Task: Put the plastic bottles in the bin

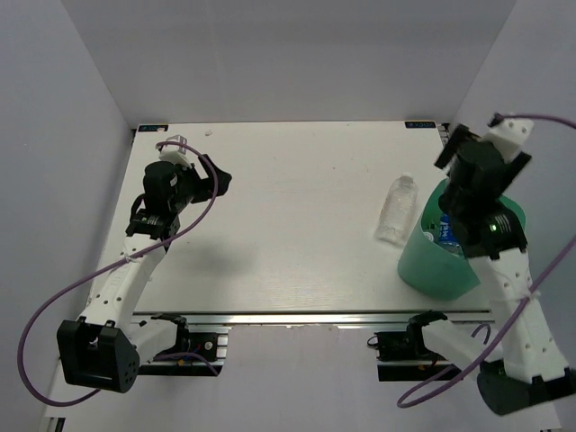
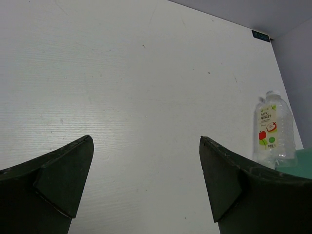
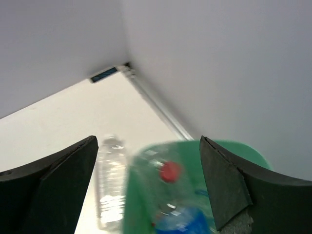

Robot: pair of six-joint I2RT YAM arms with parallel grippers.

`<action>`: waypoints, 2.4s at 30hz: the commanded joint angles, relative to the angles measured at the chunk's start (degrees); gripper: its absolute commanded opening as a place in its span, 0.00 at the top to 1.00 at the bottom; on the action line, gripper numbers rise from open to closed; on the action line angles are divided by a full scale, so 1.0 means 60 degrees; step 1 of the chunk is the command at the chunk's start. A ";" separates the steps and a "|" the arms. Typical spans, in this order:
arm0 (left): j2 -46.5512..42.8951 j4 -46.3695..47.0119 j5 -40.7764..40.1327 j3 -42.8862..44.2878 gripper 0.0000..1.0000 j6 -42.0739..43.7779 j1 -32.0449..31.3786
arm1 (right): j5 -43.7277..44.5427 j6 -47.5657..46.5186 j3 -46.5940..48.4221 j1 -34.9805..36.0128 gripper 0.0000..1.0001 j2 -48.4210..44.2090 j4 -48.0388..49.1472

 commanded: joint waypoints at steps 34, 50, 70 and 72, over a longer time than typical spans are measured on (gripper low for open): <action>0.0574 -0.0083 -0.0894 -0.0052 0.02 0.0185 0.0013 | -0.0545 0.7116 0.3468 0.0738 0.11 1.0604 -0.5438; 0.0618 -0.0127 -0.1128 -0.0023 0.02 0.0170 0.0012 | -0.1779 0.5635 0.1897 0.0298 0.66 1.0383 -0.3174; 0.0559 -0.0186 -0.1436 -0.0023 0.02 0.0126 0.0013 | -0.2363 0.3381 0.1270 0.2025 1.00 0.8657 -0.0981; 0.0545 -0.0171 -0.1451 -0.0023 0.02 0.0126 0.0012 | -0.2364 0.3146 0.1049 0.2245 1.00 0.8158 -0.0541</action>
